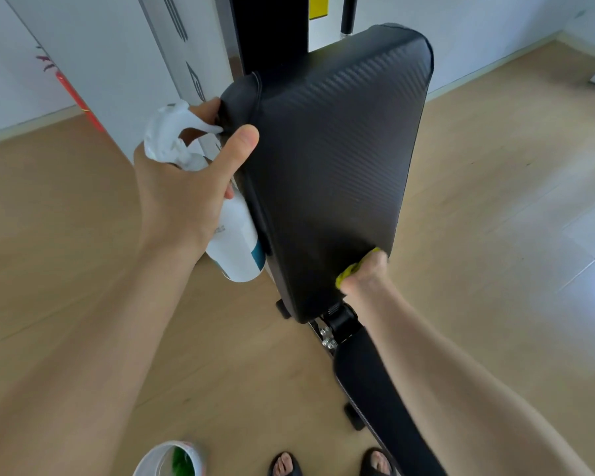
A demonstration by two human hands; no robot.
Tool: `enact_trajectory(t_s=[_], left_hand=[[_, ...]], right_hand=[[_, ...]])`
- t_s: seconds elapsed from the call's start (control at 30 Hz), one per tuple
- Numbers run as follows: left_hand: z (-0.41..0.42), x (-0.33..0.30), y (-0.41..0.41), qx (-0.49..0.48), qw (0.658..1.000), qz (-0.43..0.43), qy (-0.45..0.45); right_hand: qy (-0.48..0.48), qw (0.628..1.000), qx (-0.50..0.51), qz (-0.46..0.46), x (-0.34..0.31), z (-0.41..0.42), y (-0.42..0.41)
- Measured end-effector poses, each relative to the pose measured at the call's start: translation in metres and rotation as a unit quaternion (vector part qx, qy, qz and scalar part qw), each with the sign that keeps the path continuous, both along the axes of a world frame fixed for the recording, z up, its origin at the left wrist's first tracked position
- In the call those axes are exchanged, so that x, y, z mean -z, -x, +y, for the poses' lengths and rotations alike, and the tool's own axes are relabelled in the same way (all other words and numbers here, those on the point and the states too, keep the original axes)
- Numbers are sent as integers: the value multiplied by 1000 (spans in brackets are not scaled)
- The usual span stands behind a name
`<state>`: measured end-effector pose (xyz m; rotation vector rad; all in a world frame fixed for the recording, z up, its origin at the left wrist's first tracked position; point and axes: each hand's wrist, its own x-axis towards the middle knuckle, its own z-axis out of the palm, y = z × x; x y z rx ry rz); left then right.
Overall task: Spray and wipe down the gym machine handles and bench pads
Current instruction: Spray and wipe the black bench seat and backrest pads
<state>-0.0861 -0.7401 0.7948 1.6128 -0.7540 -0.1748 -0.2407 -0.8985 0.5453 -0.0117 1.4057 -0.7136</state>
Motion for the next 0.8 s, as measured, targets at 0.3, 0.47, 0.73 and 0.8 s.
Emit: enact_trajectory(t_s=[0.3, 0.47, 0.73, 0.8], left_hand=[[1, -4, 4, 3, 1000, 6, -26], [3, -9, 4, 4, 999, -1, -41], [0, -1, -5, 2, 998, -4, -58], [0, -2, -6, 0, 998, 7, -61]], right_hand=[[96, 994, -43, 39, -14, 79, -49], [302, 937, -107, 142, -124, 132, -88], [460, 847, -117, 242, -91, 161, -85], [408, 873, -119, 239, -72, 162, -78]])
